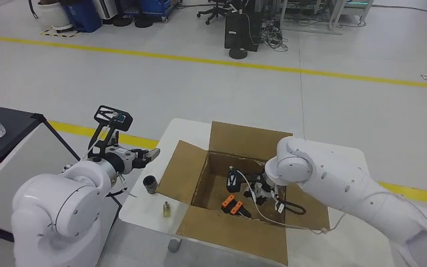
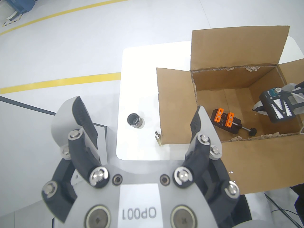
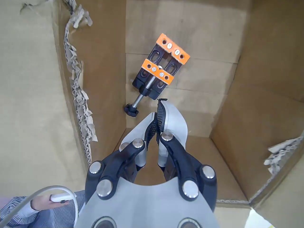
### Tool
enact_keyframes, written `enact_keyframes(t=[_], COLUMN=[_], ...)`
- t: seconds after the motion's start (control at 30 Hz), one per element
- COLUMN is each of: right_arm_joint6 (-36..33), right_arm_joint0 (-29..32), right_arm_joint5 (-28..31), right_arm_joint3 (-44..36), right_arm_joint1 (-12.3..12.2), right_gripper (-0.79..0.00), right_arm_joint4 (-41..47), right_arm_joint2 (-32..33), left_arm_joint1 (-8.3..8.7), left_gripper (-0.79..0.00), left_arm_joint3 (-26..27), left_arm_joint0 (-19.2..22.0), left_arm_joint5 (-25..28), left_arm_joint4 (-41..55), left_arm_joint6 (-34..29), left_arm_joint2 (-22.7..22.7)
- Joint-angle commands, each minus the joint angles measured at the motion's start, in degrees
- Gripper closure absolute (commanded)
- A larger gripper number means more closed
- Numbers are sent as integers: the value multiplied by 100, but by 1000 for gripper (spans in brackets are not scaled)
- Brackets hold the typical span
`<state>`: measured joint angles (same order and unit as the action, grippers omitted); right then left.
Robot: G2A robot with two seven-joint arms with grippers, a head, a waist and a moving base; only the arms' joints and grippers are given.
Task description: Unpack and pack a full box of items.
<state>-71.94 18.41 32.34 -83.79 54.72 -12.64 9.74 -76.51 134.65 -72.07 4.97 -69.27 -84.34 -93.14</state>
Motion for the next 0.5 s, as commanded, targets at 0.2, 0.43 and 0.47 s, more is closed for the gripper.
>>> enact_keyframes(t=[0.2, 0.43, 0.47], right_arm_joint6=[-217, -92, -74], right_arm_joint0=[154, 229, 226], right_arm_joint5=[-221, -522, -548], right_arm_joint3=[330, 780, 836], right_arm_joint1=[183, 555, 609], right_gripper=[-302, -650, -736], right_arm_joint4=[214, -20, -40], right_arm_joint2=[0, 0, 0], left_arm_joint1=[0, 0, 0], left_gripper=[-785, -785, -785], left_arm_joint3=[0, 0, 0], left_arm_joint0=[0, 0, 0], left_arm_joint5=[0, 0, 0], left_arm_joint4=[0, 0, 0], left_arm_joint6=[0, 0, 0], left_arm_joint2=[0, 0, 0])
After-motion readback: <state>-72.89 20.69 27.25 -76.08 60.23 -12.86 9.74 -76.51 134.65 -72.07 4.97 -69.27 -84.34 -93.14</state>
